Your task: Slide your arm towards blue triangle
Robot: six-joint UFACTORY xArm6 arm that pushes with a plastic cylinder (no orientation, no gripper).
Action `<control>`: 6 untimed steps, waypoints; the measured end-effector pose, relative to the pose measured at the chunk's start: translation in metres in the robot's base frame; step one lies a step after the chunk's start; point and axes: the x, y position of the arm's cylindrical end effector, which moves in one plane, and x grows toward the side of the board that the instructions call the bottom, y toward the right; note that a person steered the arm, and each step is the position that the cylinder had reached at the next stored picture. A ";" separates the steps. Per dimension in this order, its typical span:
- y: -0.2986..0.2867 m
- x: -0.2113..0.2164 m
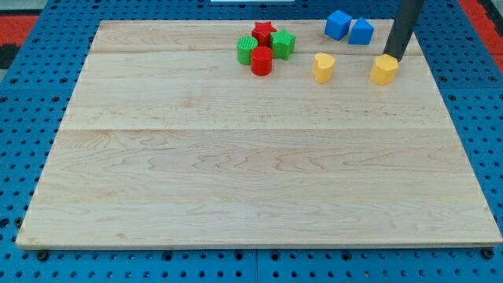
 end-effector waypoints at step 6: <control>-0.054 -0.032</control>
